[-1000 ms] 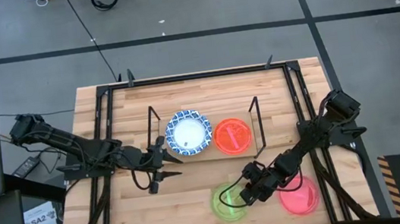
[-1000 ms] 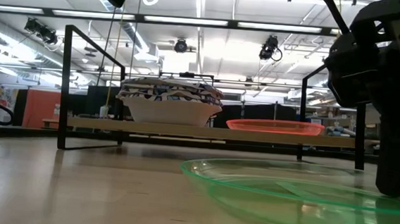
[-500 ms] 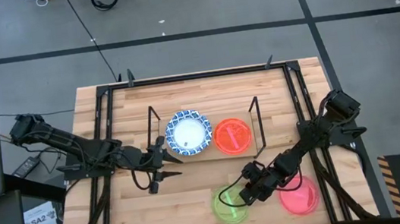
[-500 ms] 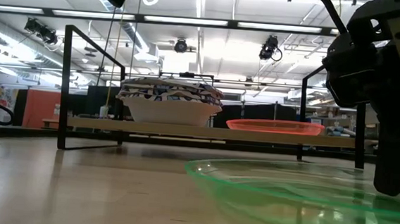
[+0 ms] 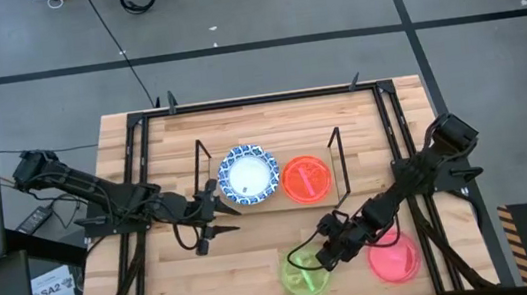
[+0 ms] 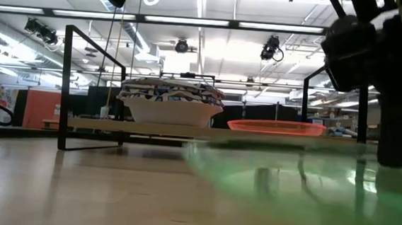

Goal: Place and stack plates onto a shelf
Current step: Stack the green plate on top of the pink plate on the shelf

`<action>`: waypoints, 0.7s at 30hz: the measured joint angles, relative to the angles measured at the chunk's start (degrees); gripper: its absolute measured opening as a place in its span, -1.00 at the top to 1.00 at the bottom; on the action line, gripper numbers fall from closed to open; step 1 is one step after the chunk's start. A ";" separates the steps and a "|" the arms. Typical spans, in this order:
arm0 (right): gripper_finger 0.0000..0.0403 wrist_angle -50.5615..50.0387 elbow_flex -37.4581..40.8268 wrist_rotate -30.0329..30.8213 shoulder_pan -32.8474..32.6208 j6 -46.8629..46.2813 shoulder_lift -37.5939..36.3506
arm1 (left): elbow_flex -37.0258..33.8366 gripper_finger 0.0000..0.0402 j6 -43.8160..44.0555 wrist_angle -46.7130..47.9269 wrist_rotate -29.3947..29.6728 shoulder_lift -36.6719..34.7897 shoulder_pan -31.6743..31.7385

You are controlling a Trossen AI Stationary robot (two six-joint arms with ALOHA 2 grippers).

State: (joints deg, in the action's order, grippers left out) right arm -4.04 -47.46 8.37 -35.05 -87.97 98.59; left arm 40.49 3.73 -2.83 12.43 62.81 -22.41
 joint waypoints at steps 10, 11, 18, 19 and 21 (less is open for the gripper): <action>0.97 -4.92 -4.92 -4.95 2.40 6.72 -4.64 | 0.00 0.16 -0.09 0.04 0.00 0.02 0.00; 0.97 -6.41 -5.61 -5.04 2.76 7.41 -5.19 | 0.00 0.16 -0.09 0.04 0.00 0.02 0.00; 0.97 -18.03 -10.89 -5.50 6.00 14.46 -9.37 | 0.00 0.16 -0.06 0.07 0.00 0.02 0.00; 0.97 -19.14 -11.66 -5.50 6.53 15.74 -9.92 | 0.00 0.16 -0.06 0.07 0.00 0.02 0.00; 0.97 -21.28 -13.16 -5.56 7.68 18.38 -11.12 | 0.00 0.16 -0.04 0.07 0.00 0.02 0.00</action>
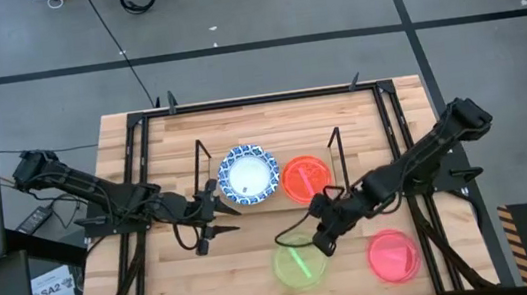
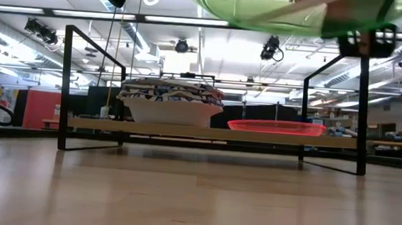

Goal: Place and stack plates onto a shelf
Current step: Stack the green plate on top of the pink plate on the shelf

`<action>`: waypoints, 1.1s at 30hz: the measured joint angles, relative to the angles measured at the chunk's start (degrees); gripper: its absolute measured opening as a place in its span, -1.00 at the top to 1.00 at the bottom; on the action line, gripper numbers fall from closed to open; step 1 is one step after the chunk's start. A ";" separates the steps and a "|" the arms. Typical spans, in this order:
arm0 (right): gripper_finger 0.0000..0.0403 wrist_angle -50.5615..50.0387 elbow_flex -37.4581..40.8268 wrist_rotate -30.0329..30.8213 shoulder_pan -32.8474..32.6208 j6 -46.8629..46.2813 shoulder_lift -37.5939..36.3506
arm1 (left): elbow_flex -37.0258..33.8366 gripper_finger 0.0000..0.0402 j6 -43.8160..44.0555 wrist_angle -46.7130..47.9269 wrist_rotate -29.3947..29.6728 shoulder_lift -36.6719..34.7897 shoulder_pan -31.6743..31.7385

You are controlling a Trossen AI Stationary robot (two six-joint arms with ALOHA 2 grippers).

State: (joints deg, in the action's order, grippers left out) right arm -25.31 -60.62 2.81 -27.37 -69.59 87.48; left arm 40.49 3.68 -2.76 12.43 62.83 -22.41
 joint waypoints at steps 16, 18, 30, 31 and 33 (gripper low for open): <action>0.97 -18.78 -15.71 -1.84 13.45 30.79 -4.48 | 0.00 0.16 0.04 0.00 0.00 0.00 0.00; 0.97 -19.61 -17.07 -3.49 15.56 36.91 -4.32 | 0.00 0.16 0.04 -0.02 0.00 0.00 0.00; 0.96 -30.32 -19.01 -8.90 27.82 61.87 -4.21 | 0.00 0.16 0.04 0.00 0.00 0.00 0.00; 0.96 -30.95 -19.01 -8.90 28.81 63.41 -4.21 | 0.00 0.16 0.04 0.00 0.00 0.00 0.00; 0.96 -31.41 -19.01 -8.90 30.69 66.28 -4.21 | 0.00 0.16 0.04 0.00 0.00 0.00 0.00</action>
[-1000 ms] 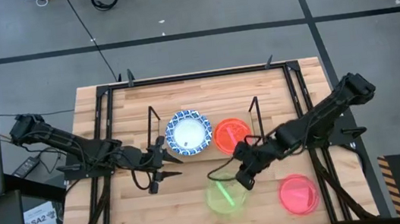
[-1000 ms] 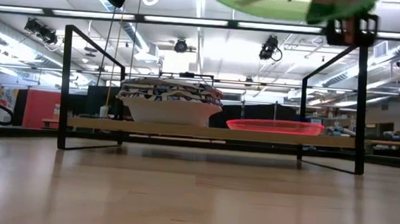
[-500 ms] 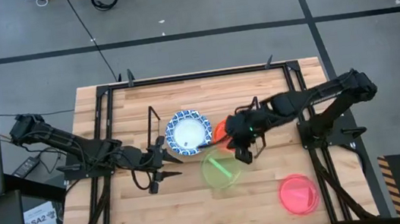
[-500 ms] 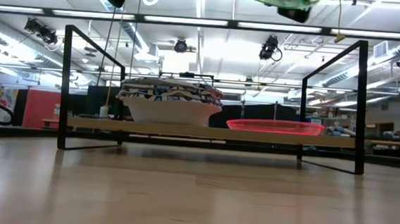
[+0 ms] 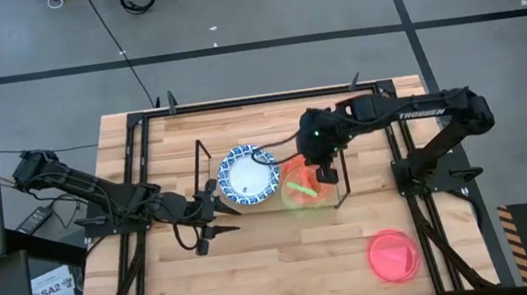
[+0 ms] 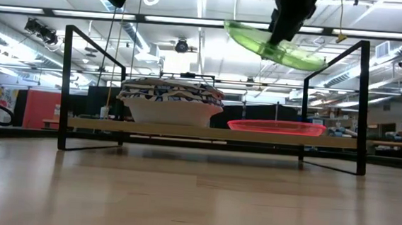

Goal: Place and stack plates onto a shelf
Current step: Stack the green plate on top of the pink plate on the shelf

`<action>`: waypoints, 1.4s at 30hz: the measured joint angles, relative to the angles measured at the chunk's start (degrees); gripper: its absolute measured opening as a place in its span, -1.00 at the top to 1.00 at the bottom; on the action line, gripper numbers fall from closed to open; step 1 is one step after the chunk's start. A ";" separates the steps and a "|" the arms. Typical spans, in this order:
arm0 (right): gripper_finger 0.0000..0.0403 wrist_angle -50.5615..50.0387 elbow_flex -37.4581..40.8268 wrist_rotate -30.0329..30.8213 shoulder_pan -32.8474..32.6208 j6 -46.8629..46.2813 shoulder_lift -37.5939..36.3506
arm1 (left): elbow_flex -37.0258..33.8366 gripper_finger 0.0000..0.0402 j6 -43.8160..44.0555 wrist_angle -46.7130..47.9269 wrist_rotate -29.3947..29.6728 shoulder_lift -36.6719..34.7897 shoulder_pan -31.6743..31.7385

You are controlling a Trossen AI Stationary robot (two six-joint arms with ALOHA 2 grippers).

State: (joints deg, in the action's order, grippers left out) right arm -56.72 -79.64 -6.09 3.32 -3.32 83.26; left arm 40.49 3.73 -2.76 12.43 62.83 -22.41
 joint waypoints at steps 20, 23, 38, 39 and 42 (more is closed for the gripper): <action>0.95 -1.73 4.47 -1.65 12.32 13.82 0.08 | 0.00 0.16 0.09 0.00 0.00 0.00 0.00; 0.95 -1.00 6.12 -2.20 12.78 13.84 0.09 | 0.00 0.16 0.07 0.00 0.00 0.00 0.03; 0.94 3.07 7.85 -2.99 15.00 13.85 0.09 | 0.00 0.16 0.04 0.00 0.00 0.00 0.07; 0.94 3.11 7.85 -3.00 15.01 13.84 0.09 | 0.00 0.16 0.04 0.00 0.01 0.00 0.07; 0.94 3.11 7.85 -3.03 15.01 13.84 0.11 | 0.00 0.16 0.03 0.00 0.00 0.00 0.07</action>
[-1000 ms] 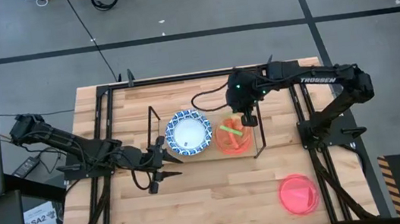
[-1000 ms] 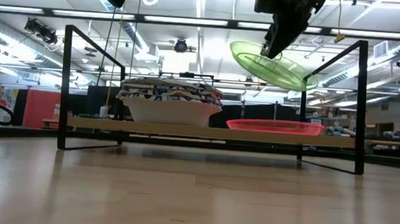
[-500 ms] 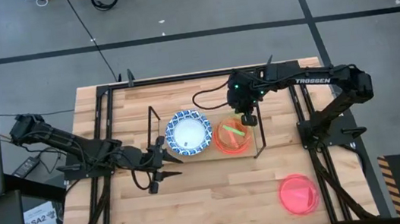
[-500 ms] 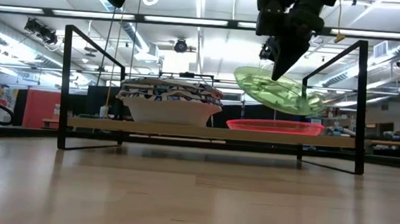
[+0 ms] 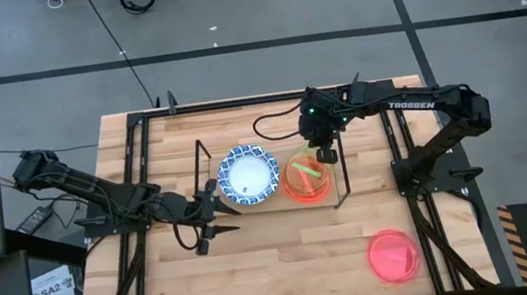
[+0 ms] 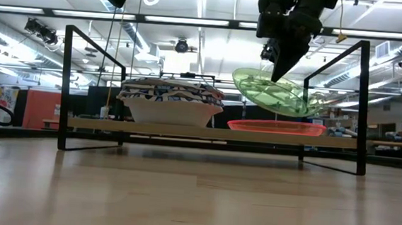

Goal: Place and stack plates onto a shelf
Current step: Stack the green plate on top of the pink plate on the shelf

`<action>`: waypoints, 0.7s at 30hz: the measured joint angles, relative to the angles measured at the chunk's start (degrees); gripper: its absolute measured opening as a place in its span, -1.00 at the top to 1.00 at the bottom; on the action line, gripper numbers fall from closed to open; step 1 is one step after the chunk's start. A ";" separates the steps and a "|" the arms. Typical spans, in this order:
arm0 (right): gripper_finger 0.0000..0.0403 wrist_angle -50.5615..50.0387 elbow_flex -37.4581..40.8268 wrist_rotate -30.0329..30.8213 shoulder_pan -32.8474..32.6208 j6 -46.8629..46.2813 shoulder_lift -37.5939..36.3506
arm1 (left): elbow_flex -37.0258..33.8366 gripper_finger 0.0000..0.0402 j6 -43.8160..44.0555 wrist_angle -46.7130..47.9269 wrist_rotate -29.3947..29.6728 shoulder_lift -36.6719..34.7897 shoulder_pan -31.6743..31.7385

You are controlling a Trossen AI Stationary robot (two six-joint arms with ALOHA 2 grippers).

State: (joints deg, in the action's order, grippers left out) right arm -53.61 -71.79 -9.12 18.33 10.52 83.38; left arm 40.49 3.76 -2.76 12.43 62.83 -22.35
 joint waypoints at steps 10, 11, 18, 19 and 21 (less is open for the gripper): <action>0.94 0.17 0.07 -1.56 -0.02 -0.02 6.48 | 0.00 0.16 -0.03 -0.02 0.00 0.00 0.00; 0.94 0.08 0.07 -1.54 0.01 0.02 6.93 | 0.00 0.16 -0.03 -0.04 0.00 0.00 0.00; 0.94 -0.17 0.07 -1.13 0.31 0.13 7.70 | 0.00 0.16 -0.03 -0.02 0.00 0.00 0.00; 0.93 -0.05 0.07 -1.08 0.31 0.13 7.66 | 0.00 0.16 -0.03 -0.03 0.01 0.00 0.00; 0.93 -0.04 0.07 -1.08 0.28 -0.03 7.65 | 0.00 0.16 -0.03 -0.02 0.00 0.00 0.00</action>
State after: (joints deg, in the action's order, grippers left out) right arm -53.65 -71.72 -10.20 18.61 10.49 91.02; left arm 40.49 3.73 -2.79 12.43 62.83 -22.35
